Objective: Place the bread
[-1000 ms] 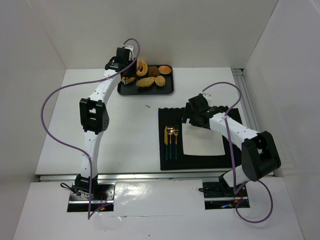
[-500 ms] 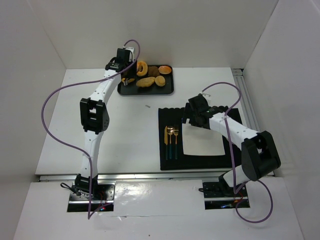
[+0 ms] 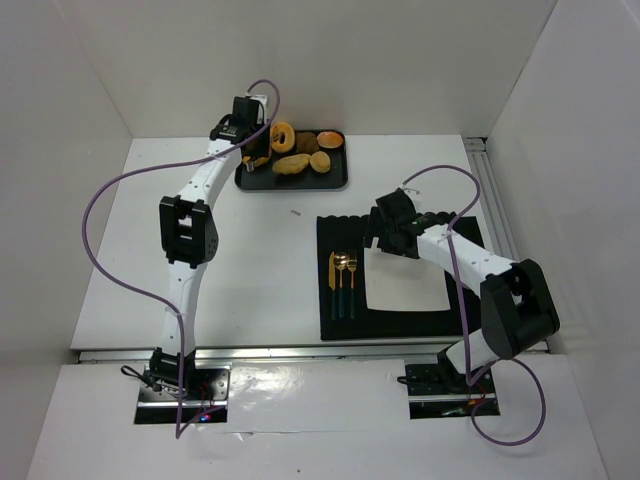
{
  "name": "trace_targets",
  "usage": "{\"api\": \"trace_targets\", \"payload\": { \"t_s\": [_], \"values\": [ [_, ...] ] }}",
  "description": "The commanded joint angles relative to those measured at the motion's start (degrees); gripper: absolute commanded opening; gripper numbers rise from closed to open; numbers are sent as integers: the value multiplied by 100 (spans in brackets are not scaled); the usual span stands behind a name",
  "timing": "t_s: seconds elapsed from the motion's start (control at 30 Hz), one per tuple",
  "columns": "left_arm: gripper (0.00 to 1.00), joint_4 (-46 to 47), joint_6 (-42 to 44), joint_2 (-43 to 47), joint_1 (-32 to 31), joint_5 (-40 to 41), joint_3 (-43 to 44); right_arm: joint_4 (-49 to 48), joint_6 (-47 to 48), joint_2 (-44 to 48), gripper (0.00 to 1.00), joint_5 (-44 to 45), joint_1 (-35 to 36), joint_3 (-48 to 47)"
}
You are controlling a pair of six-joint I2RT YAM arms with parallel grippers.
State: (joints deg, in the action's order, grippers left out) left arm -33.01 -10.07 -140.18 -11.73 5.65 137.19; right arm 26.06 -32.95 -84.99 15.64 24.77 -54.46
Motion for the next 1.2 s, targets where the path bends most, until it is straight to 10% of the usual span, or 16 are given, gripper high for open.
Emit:
{"api": "trace_targets", "payload": {
  "t_s": [0.0, 0.13, 0.43, 1.17],
  "values": [
    [38, 102, 189, -9, -5, -90, 177, -277, 17, -18, 99, 36, 54, -206],
    [13, 216, 189, 384, -5, -38, -94, -277, 17, -18, 99, 36, 54, -258],
    [0, 375, 303, 1080, -57, 85, -658, -277, 17, 35, 99, 36, 54, -206],
    [0, -415, -83, 3338, -1243, 544, -2343, 548, 210, 1265, 99, 1036, 54, -961]
  ]
}}
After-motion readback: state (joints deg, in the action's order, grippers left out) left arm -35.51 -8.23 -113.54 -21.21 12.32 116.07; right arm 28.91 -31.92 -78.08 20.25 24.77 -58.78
